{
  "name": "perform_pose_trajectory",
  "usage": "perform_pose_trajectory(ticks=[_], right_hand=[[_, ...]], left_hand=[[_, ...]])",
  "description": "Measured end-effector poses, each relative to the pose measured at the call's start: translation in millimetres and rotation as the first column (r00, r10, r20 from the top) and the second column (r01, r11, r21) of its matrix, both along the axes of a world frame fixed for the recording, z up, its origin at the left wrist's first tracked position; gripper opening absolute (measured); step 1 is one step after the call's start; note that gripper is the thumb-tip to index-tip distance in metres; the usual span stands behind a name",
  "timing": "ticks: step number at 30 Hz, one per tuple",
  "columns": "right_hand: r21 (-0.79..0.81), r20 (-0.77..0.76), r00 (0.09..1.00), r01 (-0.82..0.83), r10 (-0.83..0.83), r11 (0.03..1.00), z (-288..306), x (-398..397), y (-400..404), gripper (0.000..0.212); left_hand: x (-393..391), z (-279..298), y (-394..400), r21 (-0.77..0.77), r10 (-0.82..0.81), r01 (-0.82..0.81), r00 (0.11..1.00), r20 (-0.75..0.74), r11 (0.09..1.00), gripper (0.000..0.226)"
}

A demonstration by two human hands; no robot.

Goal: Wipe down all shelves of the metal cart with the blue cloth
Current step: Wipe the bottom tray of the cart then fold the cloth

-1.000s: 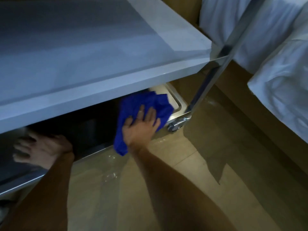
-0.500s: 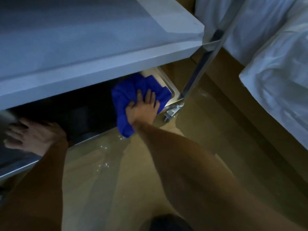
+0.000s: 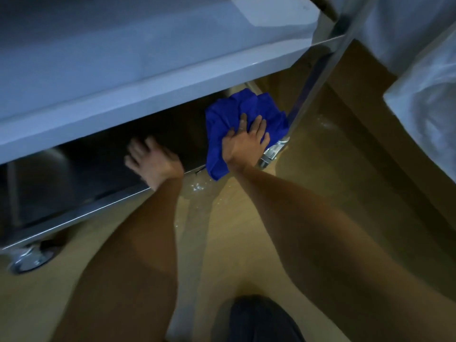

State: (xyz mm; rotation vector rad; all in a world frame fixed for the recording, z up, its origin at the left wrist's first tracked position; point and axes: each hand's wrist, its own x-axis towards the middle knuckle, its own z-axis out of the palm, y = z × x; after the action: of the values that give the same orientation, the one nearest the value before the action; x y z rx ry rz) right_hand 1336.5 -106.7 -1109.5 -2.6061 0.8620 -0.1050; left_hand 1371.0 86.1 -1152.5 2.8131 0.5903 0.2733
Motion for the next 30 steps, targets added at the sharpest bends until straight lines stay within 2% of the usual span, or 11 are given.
perform_pose_trajectory(ticks=[2, 5, 10, 20, 23, 26, 28, 30], right_hand=[[-0.027, 0.055, 0.998, 0.027, -0.026, 0.999, -3, -4, -14, 0.058], [-0.024, 0.110, 0.986, 0.132, -0.129, 0.991, -11, -11, -38, 0.057], [-0.052, 0.121, 0.990, 0.085, -0.078, 0.995, -18, -10, -34, 0.062], [-0.100, 0.111, 0.993, 0.054, -0.043, 0.993, -23, -12, -32, 0.062], [-0.152, 0.090, 0.985, -0.132, 0.147, 0.979, -24, -33, 6, 0.063], [-0.136, 0.166, 0.906, -0.370, 0.390, 0.919, -27, -59, 76, 0.061], [-0.083, 0.137, 0.914, -0.374, 0.382, 0.924, -26, -60, 101, 0.058], [-0.083, 0.089, 0.920, -0.375, 0.382, 0.923, -18, -57, 97, 0.056]], left_hand=[[-29, 41, -34, -0.045, -0.105, 0.106, 0.994, 0.020, 0.993, 0.046], [-23, 37, -29, -0.064, -0.088, 0.087, 0.996, -0.014, 0.994, 0.046], [-19, 30, -41, -0.025, -0.117, 0.117, 0.993, 0.013, 0.993, 0.043], [-20, 27, -37, -0.077, -0.109, 0.115, 0.991, 0.079, 0.990, 0.038], [-19, 29, -37, -0.147, -0.078, 0.093, 0.992, 0.103, 0.985, 0.038], [-19, 35, -25, -0.311, -0.053, 0.111, 0.981, 0.189, 0.944, 0.036], [-19, 41, -13, -0.458, 0.036, 0.097, 0.961, 0.274, 0.884, 0.036], [-21, 49, -9, -0.515, 0.056, 0.085, 0.966, 0.252, 0.853, 0.043]])
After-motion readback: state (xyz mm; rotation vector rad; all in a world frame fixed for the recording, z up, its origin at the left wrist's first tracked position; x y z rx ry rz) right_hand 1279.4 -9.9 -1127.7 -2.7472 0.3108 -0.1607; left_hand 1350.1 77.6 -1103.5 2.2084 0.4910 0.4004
